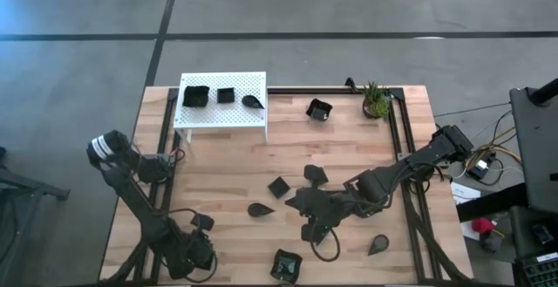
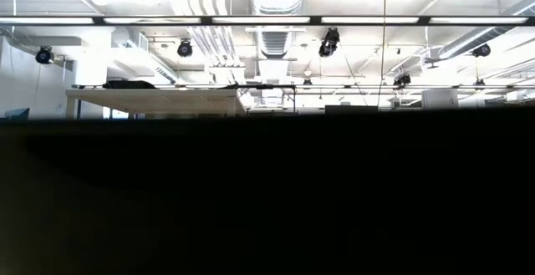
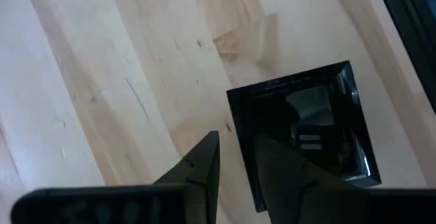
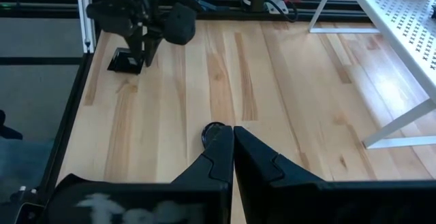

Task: Pick & Place Mini shaped plates
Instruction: Stack the square plate on top of the other square plate on the shelf

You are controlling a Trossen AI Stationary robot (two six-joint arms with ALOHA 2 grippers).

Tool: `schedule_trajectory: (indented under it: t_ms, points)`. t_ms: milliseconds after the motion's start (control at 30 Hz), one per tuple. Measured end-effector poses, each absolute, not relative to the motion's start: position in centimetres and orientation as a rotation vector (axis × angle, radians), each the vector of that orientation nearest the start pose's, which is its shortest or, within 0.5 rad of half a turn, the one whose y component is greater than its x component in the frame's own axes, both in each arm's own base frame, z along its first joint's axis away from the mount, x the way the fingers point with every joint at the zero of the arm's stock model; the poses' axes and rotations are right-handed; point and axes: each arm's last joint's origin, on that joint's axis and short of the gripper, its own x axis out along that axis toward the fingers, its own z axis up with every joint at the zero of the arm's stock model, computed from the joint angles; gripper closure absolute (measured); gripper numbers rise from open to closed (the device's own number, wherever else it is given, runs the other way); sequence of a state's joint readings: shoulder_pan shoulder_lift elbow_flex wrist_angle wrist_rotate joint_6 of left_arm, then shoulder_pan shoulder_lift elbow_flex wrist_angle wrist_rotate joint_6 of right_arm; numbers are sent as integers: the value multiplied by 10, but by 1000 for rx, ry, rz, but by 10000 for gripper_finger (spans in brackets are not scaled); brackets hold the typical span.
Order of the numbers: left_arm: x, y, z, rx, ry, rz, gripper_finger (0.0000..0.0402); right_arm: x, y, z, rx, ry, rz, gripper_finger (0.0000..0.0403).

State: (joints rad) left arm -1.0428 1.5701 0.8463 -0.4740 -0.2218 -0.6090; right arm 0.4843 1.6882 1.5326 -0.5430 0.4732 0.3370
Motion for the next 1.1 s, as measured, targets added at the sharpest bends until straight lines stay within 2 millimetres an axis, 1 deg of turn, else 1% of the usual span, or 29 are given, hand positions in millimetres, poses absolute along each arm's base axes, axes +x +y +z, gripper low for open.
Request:
schedule_trajectory:
  t_ms: [600,867,967,1033,1100]
  points:
    - [146,-237,159,144,1137,-354,315,337,162,327,4,611,-93,394]
    - [144,-236,150,93,1130,-380,316,337,162,327,4,611,-93,394]
    - [144,-236,150,93,1128,-383,317,337,162,327,4,611,-93,394]
    - [144,-236,150,101,1126,-389,324,337,162,327,4,611,-93,394]
    - [144,-236,150,105,1127,-390,342,337,162,327,4,611,-93,394]
